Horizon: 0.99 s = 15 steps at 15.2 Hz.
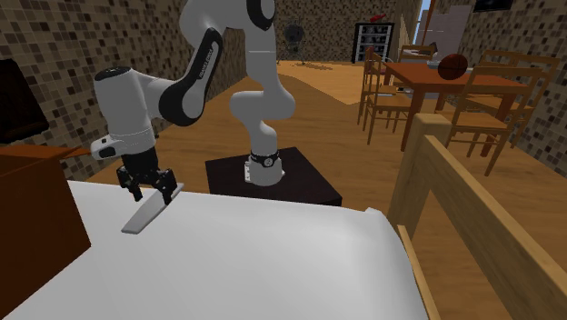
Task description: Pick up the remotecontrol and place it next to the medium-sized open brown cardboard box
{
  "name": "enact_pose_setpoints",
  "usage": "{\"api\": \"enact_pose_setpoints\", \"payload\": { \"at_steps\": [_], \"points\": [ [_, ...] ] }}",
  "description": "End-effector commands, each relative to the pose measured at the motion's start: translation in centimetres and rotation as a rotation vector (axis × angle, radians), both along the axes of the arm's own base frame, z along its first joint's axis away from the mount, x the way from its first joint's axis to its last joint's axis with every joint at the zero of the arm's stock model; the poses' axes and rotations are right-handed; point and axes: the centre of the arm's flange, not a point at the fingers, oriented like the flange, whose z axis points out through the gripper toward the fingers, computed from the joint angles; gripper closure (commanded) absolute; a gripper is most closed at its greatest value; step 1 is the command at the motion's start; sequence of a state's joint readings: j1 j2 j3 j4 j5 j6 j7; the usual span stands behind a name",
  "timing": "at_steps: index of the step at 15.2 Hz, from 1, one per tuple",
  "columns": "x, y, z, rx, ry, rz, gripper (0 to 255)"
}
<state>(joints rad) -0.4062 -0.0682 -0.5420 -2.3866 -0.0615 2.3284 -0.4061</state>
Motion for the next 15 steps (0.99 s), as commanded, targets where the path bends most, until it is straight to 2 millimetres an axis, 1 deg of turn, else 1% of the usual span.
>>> {"api": "enact_pose_setpoints", "payload": {
  "at_steps": [1,4,7,8,15],
  "points": [
    [0.0,0.1,-0.2,0.003,0.004,0.0,0],
    [0.0,0.1,-0.2,0.003,0.004,0.0,0],
    [0.0,0.1,3.8,0.003,0.004,0.0,0],
    [0.0,0.1,4.8,0.003,0.004,0.0,0],
    [0.0,0.1,4.8,0.003,0.004,0.0,0]
  ]
}}
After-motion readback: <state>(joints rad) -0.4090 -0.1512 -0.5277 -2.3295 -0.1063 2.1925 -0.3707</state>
